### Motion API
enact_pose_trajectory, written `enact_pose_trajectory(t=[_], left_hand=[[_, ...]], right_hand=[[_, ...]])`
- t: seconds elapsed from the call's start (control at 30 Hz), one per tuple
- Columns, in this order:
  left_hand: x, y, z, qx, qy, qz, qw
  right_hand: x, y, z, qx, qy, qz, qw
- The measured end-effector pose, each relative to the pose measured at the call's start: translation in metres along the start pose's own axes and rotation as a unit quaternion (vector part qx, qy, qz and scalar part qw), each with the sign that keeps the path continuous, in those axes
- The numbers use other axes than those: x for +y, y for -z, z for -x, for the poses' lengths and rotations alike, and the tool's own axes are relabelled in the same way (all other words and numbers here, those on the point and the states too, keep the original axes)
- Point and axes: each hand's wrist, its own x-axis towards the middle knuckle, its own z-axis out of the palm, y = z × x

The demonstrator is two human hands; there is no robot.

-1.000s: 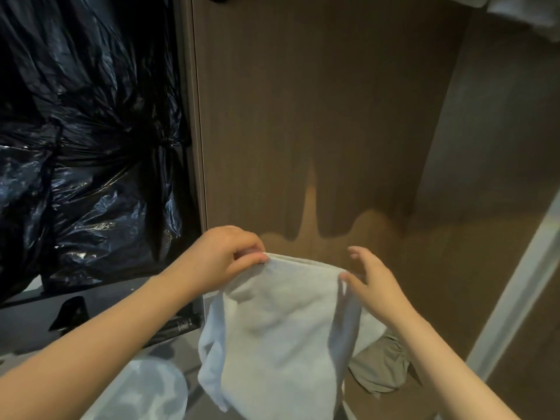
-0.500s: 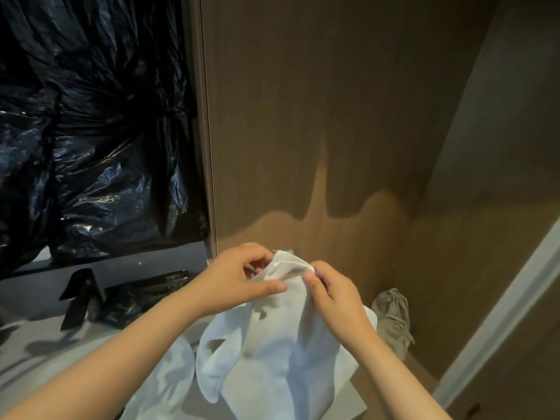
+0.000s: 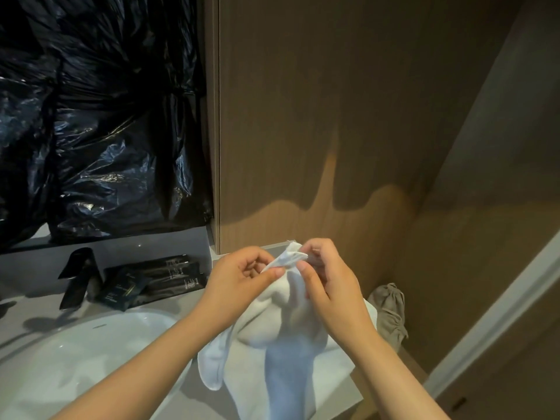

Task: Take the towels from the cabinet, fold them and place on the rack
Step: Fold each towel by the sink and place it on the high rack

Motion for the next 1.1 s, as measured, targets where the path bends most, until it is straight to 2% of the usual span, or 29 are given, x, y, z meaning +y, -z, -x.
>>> enact_pose_trajectory(t=[0.13,0.33,0.5,0.73,0.93,1.1], left_hand=[[0.005,-0.003,0.000,-0.013,-0.004,0.025,1.000],[0.002,0.000,0.007,-0.044,-0.050,-0.039,0.997],[-0.011,0.009,0.007,-0.072,-0.030,-0.069,0.995],[-0.018,0.008,0.008,-0.018,-0.034,-0.067,0.997],[-0.014,0.002,0.006,-0.004,-0.042,-0.072,0.996],[0.000,0.002,-0.009,-0.013,-0.092,-0.081,0.992]], right_hand=[[-0.001,0.002,-0.005,0.015,0.005,0.005,1.000],[-0.004,0.003,-0.003,0.056,-0.052,-0.105,0.992],[-0.005,0.006,-0.004,0.069,-0.083,-0.162,0.981],[-0.004,0.004,-0.011,0.096,-0.102,-0.203,0.969],[0.000,0.011,-0.017,0.059,-0.087,-0.104,0.989],[-0.011,0.027,-0.037,0.120,-0.044,-0.100,0.987]])
